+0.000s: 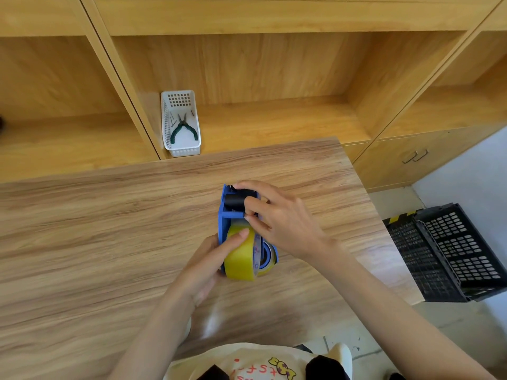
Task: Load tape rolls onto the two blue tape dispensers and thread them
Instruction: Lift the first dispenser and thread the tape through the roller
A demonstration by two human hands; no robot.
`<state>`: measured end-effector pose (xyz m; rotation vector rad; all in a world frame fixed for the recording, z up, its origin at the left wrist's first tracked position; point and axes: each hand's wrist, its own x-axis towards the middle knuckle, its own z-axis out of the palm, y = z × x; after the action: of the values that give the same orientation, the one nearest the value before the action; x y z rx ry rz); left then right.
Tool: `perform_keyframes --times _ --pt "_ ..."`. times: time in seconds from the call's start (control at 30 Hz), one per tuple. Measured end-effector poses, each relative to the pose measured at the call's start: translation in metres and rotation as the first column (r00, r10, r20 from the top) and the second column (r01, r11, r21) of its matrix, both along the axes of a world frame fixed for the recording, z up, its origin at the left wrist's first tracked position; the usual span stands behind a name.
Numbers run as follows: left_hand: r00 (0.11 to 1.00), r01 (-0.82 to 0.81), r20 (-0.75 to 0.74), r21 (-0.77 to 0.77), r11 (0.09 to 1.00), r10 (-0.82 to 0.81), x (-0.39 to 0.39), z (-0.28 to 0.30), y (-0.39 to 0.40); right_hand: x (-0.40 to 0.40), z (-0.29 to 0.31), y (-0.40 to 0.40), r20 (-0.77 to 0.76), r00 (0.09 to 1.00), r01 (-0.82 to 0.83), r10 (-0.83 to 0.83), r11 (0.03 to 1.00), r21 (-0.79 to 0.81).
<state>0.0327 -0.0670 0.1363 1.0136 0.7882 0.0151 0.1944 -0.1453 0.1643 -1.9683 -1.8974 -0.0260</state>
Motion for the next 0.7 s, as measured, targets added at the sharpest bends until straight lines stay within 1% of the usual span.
perform_keyframes --times 0.13,0.2,0.3,0.4,0.5,0.6,0.63,0.7 --pt "1.0 -0.001 -0.018 0.021 1.0 0.001 0.0 -0.002 0.001 0.004 -0.003 -0.002 0.022 1.0 -0.012 0.013 0.998 -0.056" --pt "0.999 0.032 -0.009 0.026 0.999 -0.032 -0.003 -0.004 0.003 0.004 -0.004 -0.001 0.032 0.999 0.002 -0.001 0.999 -0.046" --pt "0.995 0.097 0.004 0.076 0.992 -0.098 -0.005 -0.005 0.003 0.004 -0.006 0.0 0.029 0.998 0.051 -0.051 0.999 -0.014" --pt "0.991 0.13 0.025 0.094 0.987 -0.133 -0.009 -0.007 0.006 0.003 -0.007 0.002 0.038 0.996 0.08 -0.079 0.997 -0.017" --pt "0.984 0.169 0.043 0.093 0.981 -0.173 -0.014 -0.011 0.008 0.003 -0.005 0.004 -0.01 0.995 0.103 -0.103 0.995 -0.017" --pt "0.971 0.23 0.039 0.13 0.964 -0.237 -0.018 -0.014 0.005 0.007 -0.001 0.009 -0.065 0.983 0.173 -0.173 0.985 -0.001" --pt "0.968 0.242 0.037 0.116 0.963 -0.248 -0.018 -0.014 0.005 0.007 0.0 0.01 -0.069 0.98 0.189 -0.189 0.982 -0.007" --pt "0.976 0.215 0.03 0.039 0.976 -0.217 -0.014 -0.012 0.003 0.007 0.002 0.013 -0.048 0.978 0.2 -0.201 0.98 -0.016"
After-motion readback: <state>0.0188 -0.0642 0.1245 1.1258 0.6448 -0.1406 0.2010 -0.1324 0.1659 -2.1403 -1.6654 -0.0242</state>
